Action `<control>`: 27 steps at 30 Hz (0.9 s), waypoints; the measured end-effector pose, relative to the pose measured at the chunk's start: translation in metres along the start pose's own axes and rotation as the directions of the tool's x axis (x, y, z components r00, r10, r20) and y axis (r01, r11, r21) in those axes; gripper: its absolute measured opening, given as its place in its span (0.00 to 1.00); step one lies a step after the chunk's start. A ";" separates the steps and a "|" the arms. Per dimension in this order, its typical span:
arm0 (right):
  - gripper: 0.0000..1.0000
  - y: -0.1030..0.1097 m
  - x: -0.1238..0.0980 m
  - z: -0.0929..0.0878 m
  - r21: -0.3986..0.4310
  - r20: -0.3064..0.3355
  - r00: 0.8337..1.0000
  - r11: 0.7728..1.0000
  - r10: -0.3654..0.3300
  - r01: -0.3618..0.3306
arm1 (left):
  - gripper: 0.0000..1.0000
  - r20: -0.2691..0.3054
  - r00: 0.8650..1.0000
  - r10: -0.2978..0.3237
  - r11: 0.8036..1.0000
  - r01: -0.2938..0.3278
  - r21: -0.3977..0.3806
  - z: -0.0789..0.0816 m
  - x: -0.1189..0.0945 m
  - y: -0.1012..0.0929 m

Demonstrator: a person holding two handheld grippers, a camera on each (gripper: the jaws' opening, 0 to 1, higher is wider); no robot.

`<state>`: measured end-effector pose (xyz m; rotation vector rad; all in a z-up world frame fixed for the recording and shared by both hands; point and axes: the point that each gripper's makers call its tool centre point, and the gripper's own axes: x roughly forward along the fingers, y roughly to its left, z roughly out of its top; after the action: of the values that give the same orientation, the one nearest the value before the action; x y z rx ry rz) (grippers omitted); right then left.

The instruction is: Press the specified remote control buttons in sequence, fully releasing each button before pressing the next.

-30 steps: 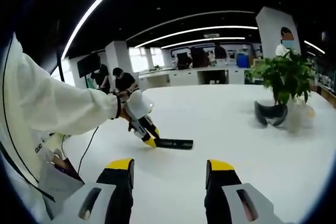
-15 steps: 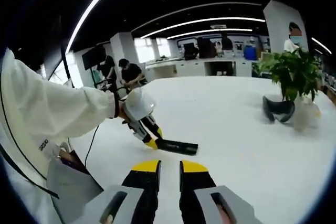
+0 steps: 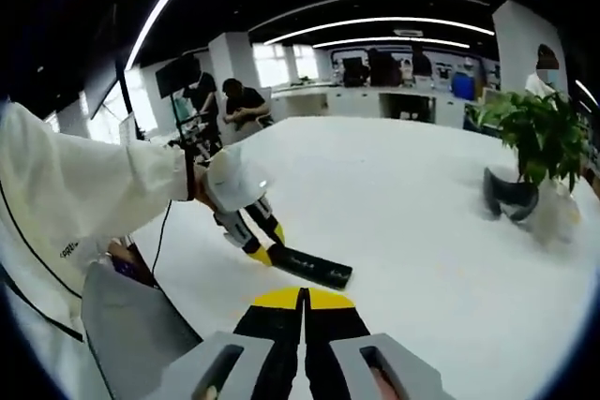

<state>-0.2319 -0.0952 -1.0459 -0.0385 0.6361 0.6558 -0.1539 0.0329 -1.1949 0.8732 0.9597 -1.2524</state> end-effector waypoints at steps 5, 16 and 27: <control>0.00 -0.002 0.009 -0.008 -0.015 -0.076 0.997 1.000 0.017 -0.018 | 0.23 0.013 1.000 -0.002 1.000 0.002 -0.004 0.000 0.000 -0.017; 0.00 -0.007 0.031 -0.042 -0.045 -0.255 0.965 0.997 0.054 -0.068 | 0.23 0.016 1.000 -0.008 1.000 0.008 0.006 0.000 -0.002 -0.054; 0.00 -0.009 0.049 -0.078 0.037 -0.431 0.898 0.996 0.087 -0.079 | 0.23 -0.020 0.999 -0.025 0.999 0.026 0.037 0.001 -0.001 -0.084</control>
<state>-0.2392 -0.0924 -1.1385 -0.1440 1.0793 0.7308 -0.2374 0.0220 -1.1950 0.9062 0.9689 -1.2888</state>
